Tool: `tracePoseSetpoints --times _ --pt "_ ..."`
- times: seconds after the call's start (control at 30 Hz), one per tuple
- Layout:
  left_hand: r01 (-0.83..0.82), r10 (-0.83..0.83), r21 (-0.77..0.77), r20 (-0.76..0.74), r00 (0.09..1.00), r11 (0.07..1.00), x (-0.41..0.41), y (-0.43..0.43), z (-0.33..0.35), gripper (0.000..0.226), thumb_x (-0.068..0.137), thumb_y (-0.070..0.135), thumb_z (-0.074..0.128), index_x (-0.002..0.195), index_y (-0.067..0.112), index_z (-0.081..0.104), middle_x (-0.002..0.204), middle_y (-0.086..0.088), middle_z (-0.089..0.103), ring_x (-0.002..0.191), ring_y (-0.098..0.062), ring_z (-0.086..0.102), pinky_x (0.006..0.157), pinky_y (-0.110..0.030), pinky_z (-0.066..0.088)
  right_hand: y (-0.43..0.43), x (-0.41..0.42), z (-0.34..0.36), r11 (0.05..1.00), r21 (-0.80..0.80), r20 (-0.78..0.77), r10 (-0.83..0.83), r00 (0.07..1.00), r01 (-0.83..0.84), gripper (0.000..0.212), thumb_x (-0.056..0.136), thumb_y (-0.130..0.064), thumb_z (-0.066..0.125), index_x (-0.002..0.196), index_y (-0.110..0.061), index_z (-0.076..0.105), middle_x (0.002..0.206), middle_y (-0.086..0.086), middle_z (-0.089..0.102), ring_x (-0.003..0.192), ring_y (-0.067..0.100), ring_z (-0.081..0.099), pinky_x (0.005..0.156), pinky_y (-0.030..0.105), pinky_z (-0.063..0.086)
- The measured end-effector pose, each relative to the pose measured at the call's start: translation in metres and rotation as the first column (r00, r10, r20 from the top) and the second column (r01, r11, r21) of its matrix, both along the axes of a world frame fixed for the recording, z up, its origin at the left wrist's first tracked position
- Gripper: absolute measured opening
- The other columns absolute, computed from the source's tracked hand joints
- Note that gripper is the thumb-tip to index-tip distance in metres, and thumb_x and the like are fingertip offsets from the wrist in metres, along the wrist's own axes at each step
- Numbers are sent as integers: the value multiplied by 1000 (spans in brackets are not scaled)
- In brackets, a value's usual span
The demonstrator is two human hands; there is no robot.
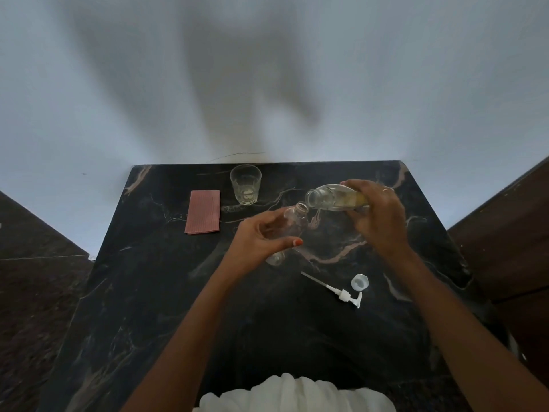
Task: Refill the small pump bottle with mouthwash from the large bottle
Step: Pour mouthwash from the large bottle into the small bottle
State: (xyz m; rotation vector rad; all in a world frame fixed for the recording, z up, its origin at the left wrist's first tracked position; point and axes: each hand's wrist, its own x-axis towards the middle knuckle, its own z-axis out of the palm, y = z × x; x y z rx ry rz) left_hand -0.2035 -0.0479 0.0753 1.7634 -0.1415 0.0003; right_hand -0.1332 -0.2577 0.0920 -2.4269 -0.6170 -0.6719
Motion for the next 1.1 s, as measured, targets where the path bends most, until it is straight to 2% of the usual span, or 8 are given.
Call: tracePoseSetpoints --times 0.07,0.23,0.53,0.9,1.1 --pt "3 -3 26 6 1000 1000 0 0 0 53 68 18 75 116 26 54 105 1 66 99 -8 63 90 -20 49 -1 -1 2 1000 -13 17 5 1000 -4 46 61 -6 82 103 -1 64 99 17 70 92 35 65 86 53 48" --pt "-9 8 48 9 1000 999 -1 -2 1 54 68 16 76 118 19 57 107 -3 67 100 -10 63 92 -24 49 -4 -2 8 998 -56 66 -3 998 7 45 59 -8 83 100 -1 65 96 17 70 89 35 66 85 48 46" --pt "-12 10 75 32 999 997 -2 -2 4 54 68 20 76 117 28 54 103 2 66 96 -6 63 89 -19 50 -10 1 13 993 -115 96 14 995 -2 42 65 -11 80 102 1 65 99 19 69 91 37 65 89 55 46" --pt "-16 13 106 32 999 994 -1 -5 5 54 69 20 76 119 17 57 108 -3 66 98 -10 62 90 -24 51 -12 0 21 986 -168 200 37 979 -3 39 65 -5 79 100 4 65 97 21 69 89 40 65 85 56 45" --pt "-16 12 113 34 999 993 -1 -6 4 54 69 21 76 120 17 56 109 -2 65 100 -9 61 90 -20 50 -13 1 24 983 -184 233 47 971 -4 39 65 -6 79 100 4 65 97 21 70 89 40 65 83 55 47"
